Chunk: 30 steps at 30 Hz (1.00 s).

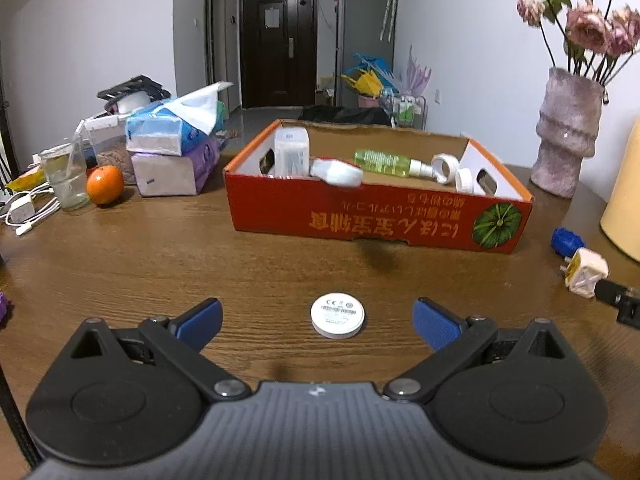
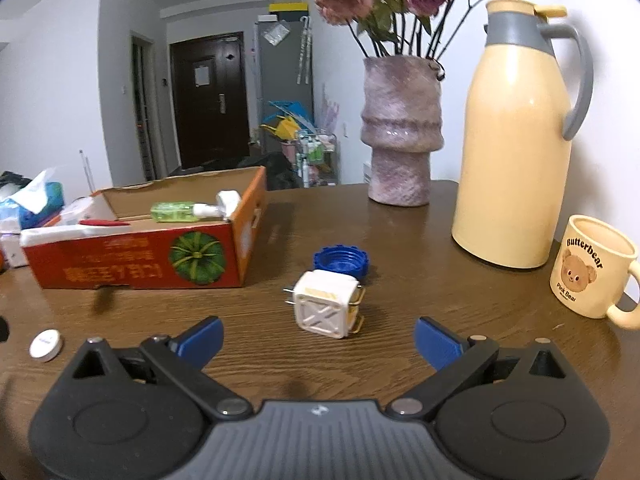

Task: Organize rigid objects
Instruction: 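Close the left tool on the round white puck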

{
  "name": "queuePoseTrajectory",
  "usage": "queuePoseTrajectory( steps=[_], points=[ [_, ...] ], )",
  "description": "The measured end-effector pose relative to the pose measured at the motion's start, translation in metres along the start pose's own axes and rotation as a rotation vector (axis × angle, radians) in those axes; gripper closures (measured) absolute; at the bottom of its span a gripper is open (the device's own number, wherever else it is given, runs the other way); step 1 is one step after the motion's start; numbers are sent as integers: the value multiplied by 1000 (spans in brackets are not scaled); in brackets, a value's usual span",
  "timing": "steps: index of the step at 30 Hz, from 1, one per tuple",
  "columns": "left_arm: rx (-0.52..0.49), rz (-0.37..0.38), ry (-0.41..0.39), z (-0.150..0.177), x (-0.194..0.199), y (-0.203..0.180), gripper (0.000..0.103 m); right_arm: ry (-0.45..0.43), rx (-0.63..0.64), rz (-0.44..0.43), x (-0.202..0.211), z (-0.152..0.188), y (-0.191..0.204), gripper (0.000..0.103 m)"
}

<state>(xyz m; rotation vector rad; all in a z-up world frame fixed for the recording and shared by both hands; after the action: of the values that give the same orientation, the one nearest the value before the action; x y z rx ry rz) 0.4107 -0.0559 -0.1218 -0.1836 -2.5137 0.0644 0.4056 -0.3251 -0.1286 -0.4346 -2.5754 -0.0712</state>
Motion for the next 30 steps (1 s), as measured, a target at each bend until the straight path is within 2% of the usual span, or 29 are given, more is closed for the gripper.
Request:
queuePoseTrajectory(
  steps=[7, 10, 18, 24, 30],
  points=[
    [-30, -27, 44, 6, -28, -1, 1, 8, -3, 18, -14, -1, -1, 2],
    [-23, -13, 53, 5, -38, 0, 3, 7, -7, 19, -16, -2, -1, 2],
    [8, 21, 99, 4, -59, 3, 28, 9, -5, 22, -17, -1, 0, 2],
    [0, 26, 108, 3, -66, 3, 60, 7, -2, 28, -19, -1, 2, 2],
    [3, 29, 110, 2, -65, 2, 62, 7, -1, 35, -23, -1, 5, 2]
  ],
)
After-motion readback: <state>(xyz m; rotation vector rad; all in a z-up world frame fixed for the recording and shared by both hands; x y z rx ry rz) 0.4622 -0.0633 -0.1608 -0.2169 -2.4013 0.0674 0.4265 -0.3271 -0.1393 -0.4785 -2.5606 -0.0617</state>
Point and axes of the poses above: each gripper's, at about its wrist camera, not at the fingertips, and x roughly against the way its jaws point, y to its left, z to its underside, the point moved 3 cm from there along -x, roughly the way its jaws point, and after that the axes turned 9 degrees about z, right-handed, at the moved point
